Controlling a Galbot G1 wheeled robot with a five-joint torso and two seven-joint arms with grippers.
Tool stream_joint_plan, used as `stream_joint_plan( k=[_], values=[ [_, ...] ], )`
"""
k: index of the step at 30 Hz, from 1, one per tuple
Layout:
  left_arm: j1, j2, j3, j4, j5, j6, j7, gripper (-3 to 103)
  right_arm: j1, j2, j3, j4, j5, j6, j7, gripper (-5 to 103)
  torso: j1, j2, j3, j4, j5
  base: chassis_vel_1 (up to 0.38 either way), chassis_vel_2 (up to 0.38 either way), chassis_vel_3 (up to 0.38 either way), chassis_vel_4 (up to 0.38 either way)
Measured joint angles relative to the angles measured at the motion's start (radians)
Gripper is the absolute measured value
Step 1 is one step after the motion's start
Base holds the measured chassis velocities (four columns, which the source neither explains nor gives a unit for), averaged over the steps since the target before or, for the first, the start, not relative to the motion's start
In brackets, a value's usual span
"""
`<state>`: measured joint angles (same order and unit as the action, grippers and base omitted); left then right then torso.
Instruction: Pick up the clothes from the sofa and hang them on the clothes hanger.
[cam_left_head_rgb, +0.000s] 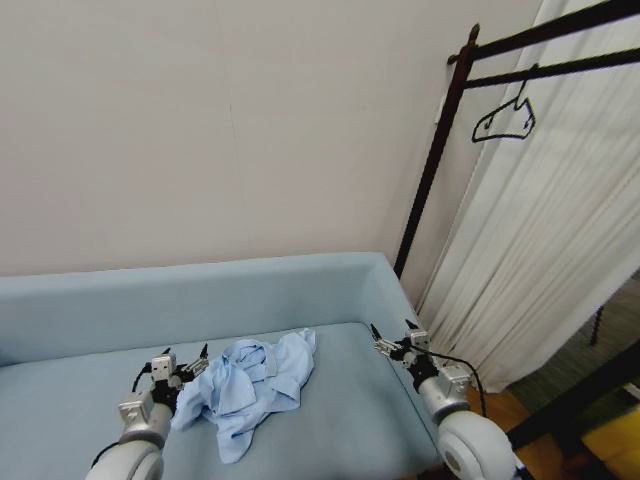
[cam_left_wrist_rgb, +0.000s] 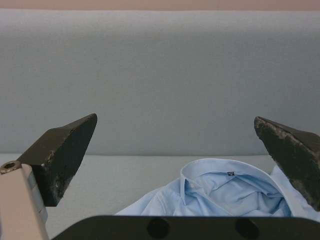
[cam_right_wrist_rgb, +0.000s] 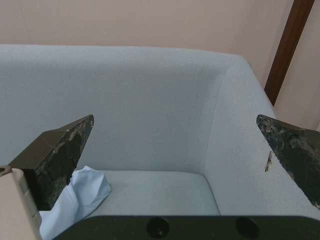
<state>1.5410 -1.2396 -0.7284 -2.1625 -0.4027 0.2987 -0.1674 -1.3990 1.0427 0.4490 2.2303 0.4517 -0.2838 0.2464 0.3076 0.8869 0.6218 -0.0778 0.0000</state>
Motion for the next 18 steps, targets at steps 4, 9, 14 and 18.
stream_joint_plan(
  k=[4, 9, 14, 18],
  values=[
    [-0.019, 0.016, 0.001, 0.016, -0.016, 0.015, -0.018, 100, 0.018, -0.006, -0.013, -0.019, 0.006, 0.000, 0.000, 100, 0.000, 0.000, 0.000, -0.0001, 0.0000, 0.000, 0.000, 0.000, 0.000],
    [-0.009, 0.025, -0.013, -0.014, -0.036, 0.025, -0.029, 100, 0.018, -0.007, -0.018, -0.019, 0.009, 0.005, 0.000, 100, 0.000, 0.000, 0.000, -0.0002, 0.0002, 0.000, 0.000, 0.000, 0.000],
    [0.015, 0.024, -0.030, -0.044, -0.042, 0.026, -0.033, 100, 0.025, 0.000, -0.020, -0.015, 0.024, 0.005, 0.006, 100, 0.000, 0.000, 0.000, 0.0001, 0.0001, 0.000, 0.000, 0.000, 0.000],
    [0.022, 0.014, -0.029, -0.057, -0.040, 0.026, -0.037, 100, 0.018, -0.011, -0.016, -0.020, 0.037, 0.004, 0.013, 100, 0.000, 0.000, 0.000, 0.0001, 0.0001, 0.000, 0.000, 0.000, 0.000]
  ],
)
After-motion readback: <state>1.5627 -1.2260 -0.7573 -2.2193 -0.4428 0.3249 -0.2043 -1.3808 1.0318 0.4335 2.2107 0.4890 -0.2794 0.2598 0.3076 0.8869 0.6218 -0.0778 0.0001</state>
